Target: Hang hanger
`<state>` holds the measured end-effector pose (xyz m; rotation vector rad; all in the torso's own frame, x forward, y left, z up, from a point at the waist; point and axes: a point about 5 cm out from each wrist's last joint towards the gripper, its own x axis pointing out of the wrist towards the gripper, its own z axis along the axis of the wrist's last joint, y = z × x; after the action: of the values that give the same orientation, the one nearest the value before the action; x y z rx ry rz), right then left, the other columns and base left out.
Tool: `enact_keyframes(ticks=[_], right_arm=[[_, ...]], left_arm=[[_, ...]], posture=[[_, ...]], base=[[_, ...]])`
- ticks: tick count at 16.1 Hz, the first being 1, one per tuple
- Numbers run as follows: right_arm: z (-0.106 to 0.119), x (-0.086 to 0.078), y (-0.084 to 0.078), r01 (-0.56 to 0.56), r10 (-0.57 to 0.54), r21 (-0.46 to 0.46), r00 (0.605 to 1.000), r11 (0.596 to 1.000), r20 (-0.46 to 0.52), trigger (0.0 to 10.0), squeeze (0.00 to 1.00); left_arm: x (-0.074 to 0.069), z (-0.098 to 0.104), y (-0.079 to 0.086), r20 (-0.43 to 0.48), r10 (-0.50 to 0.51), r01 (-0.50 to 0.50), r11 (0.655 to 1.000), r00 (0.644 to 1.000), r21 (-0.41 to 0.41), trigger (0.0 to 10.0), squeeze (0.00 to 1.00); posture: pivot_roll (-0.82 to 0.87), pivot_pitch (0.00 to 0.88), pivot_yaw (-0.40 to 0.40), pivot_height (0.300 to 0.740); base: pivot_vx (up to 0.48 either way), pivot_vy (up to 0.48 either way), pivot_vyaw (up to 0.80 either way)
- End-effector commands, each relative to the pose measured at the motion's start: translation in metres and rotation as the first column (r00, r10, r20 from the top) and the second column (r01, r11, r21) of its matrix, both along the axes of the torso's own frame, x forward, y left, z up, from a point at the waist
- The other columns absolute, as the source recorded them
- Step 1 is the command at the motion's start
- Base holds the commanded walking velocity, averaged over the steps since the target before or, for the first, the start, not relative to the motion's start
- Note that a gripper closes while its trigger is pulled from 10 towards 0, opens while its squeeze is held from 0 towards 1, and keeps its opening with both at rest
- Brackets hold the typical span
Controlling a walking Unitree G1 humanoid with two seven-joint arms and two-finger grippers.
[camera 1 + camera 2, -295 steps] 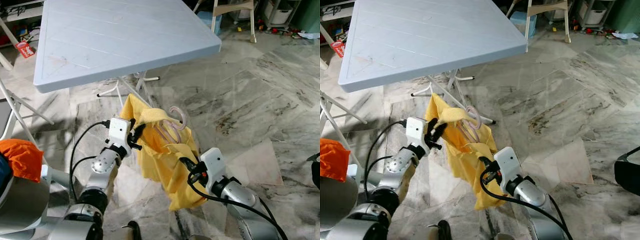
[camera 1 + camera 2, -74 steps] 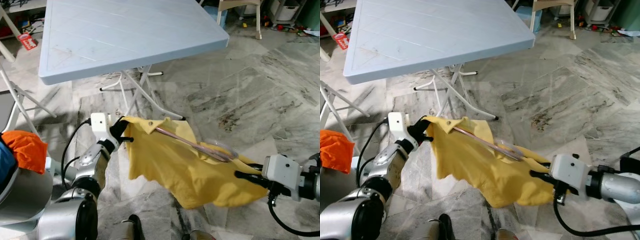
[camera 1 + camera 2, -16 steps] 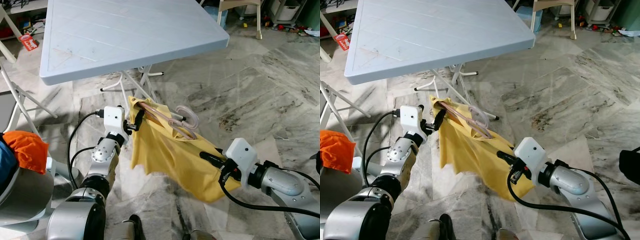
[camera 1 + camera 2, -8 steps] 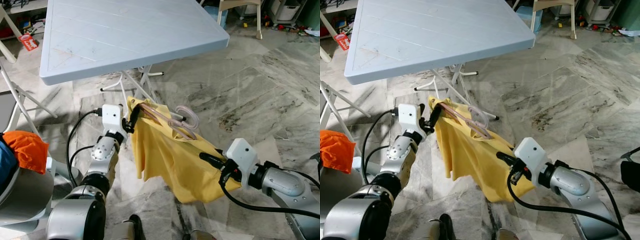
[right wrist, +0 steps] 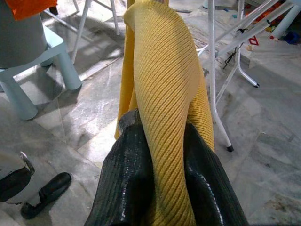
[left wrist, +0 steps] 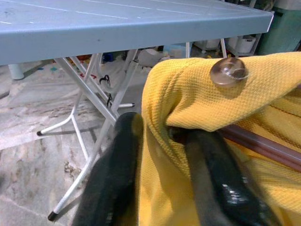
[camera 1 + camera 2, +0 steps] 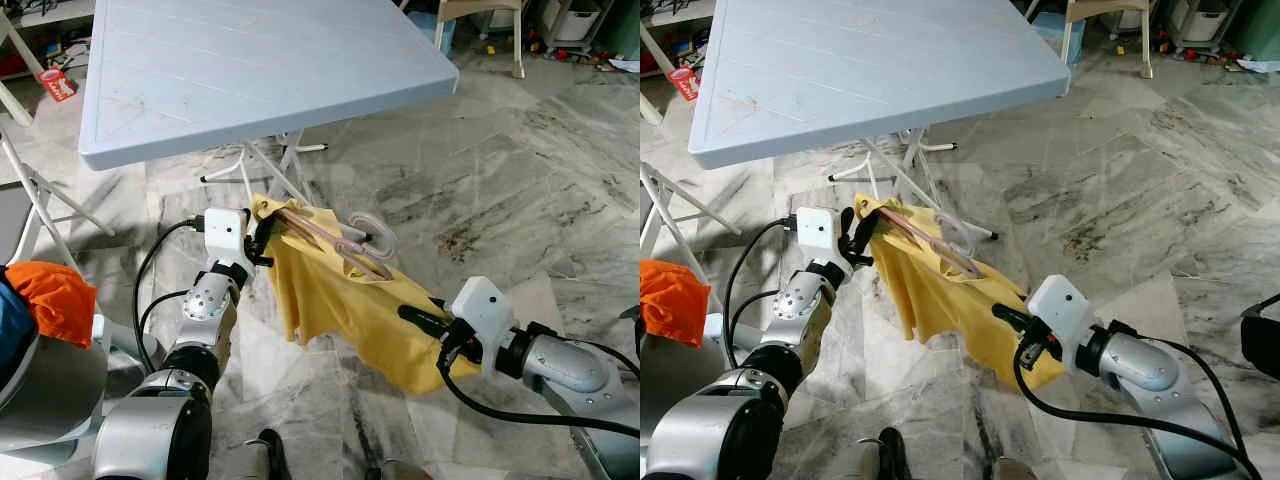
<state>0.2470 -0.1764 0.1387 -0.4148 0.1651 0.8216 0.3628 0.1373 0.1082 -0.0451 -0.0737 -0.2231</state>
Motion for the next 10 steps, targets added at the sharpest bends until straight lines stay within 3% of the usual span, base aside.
enact_keyframes(ticks=[1,5,10], right_arm=[[0.003,-0.001,0.000,-0.001,0.001,-0.004,1.000,1.000,0.013,10.0,0.00],[-0.002,0.004,-0.001,0.034,-0.033,-0.044,0.999,0.998,0.029,10.0,0.00],[-0.004,0.006,-0.015,0.065,-0.062,-0.109,0.997,0.992,0.034,10.0,0.00]], left_arm=[[0.002,0.005,0.008,0.019,0.033,-0.033,0.999,0.999,-0.022,0.0,0.00],[0.005,0.014,0.004,0.055,0.021,-0.017,0.997,0.998,-0.071,0.0,0.00],[0.010,0.023,0.019,0.069,0.075,-0.069,0.994,0.995,-0.086,0.0,0.00]], posture=[[-0.20,0.193,0.049,0.740],[-0.20,0.197,0.051,0.740],[-0.19,0.197,0.048,0.740]], base=[[0.000,0.000,0.00],[0.000,0.000,0.00],[0.000,0.000,0.00]])
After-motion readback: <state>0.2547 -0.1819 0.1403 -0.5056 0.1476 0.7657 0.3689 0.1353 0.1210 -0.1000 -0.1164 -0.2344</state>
